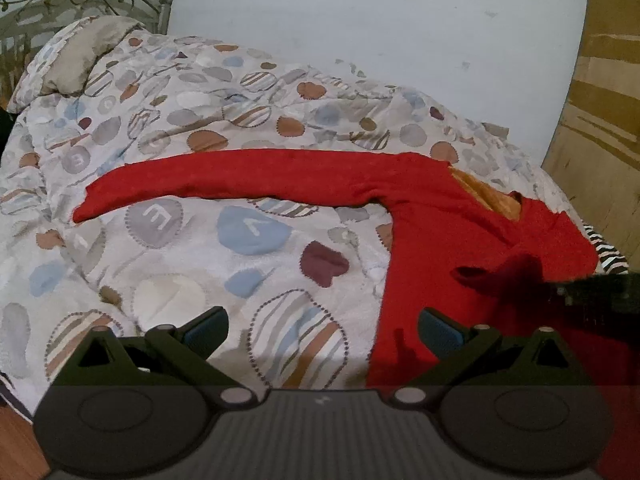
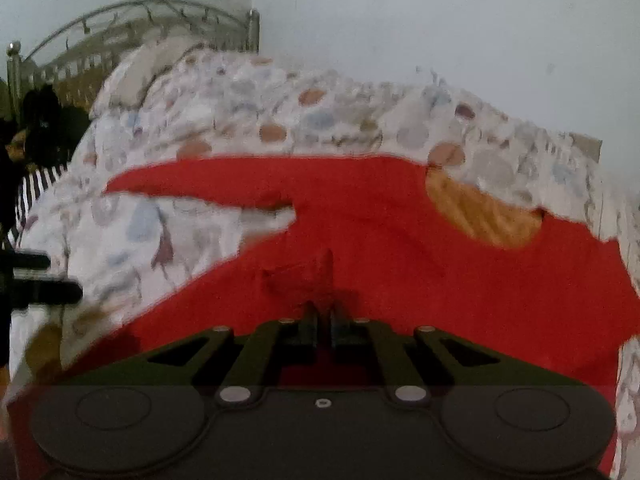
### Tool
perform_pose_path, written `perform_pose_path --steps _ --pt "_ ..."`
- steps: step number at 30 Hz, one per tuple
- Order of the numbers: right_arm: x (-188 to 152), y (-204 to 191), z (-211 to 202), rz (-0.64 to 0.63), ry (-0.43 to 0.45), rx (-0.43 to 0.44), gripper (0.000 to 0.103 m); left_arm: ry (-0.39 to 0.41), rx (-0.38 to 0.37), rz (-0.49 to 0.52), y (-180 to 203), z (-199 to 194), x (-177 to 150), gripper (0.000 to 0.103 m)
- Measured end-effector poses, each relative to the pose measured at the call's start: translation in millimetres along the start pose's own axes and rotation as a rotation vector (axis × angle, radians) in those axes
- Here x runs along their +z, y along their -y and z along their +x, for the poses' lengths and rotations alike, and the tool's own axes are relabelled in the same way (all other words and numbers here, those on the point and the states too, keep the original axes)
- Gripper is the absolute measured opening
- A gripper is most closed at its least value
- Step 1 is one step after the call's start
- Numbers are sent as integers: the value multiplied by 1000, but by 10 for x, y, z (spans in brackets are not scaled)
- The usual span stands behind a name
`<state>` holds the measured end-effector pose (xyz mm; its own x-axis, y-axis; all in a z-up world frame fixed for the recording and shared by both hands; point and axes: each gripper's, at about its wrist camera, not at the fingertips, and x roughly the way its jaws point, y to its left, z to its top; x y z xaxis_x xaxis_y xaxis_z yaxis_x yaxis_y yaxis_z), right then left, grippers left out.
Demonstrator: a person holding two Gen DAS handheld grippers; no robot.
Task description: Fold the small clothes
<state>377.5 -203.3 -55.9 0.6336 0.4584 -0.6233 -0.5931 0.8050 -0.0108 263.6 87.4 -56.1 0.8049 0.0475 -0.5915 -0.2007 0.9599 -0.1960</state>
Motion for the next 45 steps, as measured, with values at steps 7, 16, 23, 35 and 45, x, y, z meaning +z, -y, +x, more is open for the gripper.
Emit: perform_pose_path --steps 7,16,23,35,45 --pt "-174 104 -420 -21 2 39 65 35 -75 -7 203 167 117 103" --pt "-294 1073 -595 104 40 -303 95 -39 -134 95 769 746 223 103" --pt "-565 1772 -240 57 49 -613 99 -81 -99 123 868 884 138 103" --pt "-613 1866 381 -346 145 -800 102 -102 -70 145 915 978 111 103" --pt "-675 2443 218 32 138 -897 102 -134 -48 222 1076 1084 52 102"
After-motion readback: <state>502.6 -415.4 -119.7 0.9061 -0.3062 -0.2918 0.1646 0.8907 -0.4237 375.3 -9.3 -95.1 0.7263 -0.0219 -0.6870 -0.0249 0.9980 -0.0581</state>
